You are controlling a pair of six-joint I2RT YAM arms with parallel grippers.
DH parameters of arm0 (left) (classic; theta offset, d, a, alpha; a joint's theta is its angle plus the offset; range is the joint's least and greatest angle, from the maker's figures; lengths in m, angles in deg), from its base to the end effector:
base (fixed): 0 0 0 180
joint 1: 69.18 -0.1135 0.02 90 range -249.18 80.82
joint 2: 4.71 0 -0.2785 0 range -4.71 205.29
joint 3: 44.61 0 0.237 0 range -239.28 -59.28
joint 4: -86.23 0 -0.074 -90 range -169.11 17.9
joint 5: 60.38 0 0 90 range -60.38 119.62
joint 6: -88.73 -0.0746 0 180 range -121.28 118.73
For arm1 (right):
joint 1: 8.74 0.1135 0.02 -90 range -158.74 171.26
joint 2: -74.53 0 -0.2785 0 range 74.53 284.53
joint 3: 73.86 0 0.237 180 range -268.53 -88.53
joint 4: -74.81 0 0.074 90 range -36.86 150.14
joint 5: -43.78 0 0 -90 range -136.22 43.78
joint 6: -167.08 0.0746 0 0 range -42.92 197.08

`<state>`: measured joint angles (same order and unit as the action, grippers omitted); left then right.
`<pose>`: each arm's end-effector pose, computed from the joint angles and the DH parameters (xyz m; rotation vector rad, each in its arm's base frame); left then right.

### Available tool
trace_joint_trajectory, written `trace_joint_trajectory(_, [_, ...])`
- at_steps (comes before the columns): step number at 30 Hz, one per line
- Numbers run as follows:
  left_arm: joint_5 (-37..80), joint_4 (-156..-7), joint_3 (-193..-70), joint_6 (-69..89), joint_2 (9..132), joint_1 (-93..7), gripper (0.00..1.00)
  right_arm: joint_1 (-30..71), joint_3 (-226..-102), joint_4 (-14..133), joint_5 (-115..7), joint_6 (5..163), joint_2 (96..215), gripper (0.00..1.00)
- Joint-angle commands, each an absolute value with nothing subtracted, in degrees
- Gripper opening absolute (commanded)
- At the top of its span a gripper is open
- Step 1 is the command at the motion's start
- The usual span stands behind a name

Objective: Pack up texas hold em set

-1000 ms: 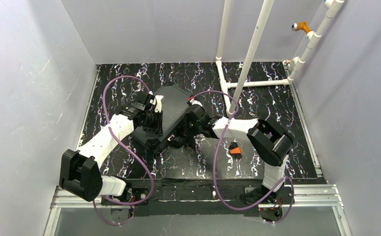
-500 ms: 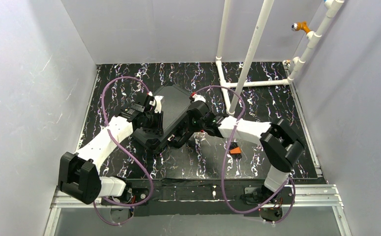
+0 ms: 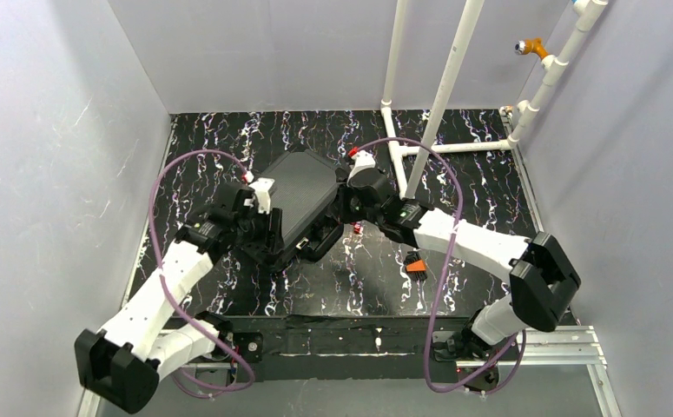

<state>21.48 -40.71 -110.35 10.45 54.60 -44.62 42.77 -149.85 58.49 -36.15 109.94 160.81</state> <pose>0.1911 -0.0989 0.2721 0.3393 2.4017 -0.4641 0.2386 0.2791 0.2830 -0.2283 2.0978 0.7362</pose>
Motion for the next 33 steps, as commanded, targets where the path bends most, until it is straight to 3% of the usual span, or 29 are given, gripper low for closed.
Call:
trace_joint_trajectory(1, [22.5,-41.8,-109.4,9.5,47.3,-44.5,0.54,42.8,-148.8,63.4,-38.0,105.3,156.3,0.17])
trace_joint_trajectory(13, [23.5,-46.4,-107.2,9.9,33.3,-44.4,0.82,42.8,-147.1,67.8,-41.0,97.8,147.2,0.71])
trace_joint_trajectory(15, [23.1,-46.9,-107.0,9.7,31.9,-44.5,0.98,42.8,-146.9,68.1,-41.3,96.7,146.0,0.77])
trace_joint_trajectory(19, [23.2,-48.1,-106.4,9.6,28.6,-44.5,0.98,42.8,-146.9,68.2,-41.2,94.8,144.1,0.97])
trace_joint_trajectory(33, [34.4,-49.8,-104.3,9.6,15.0,-44.5,0.98,42.8,-145.1,72.5,-38.8,94.9,140.9,0.98])
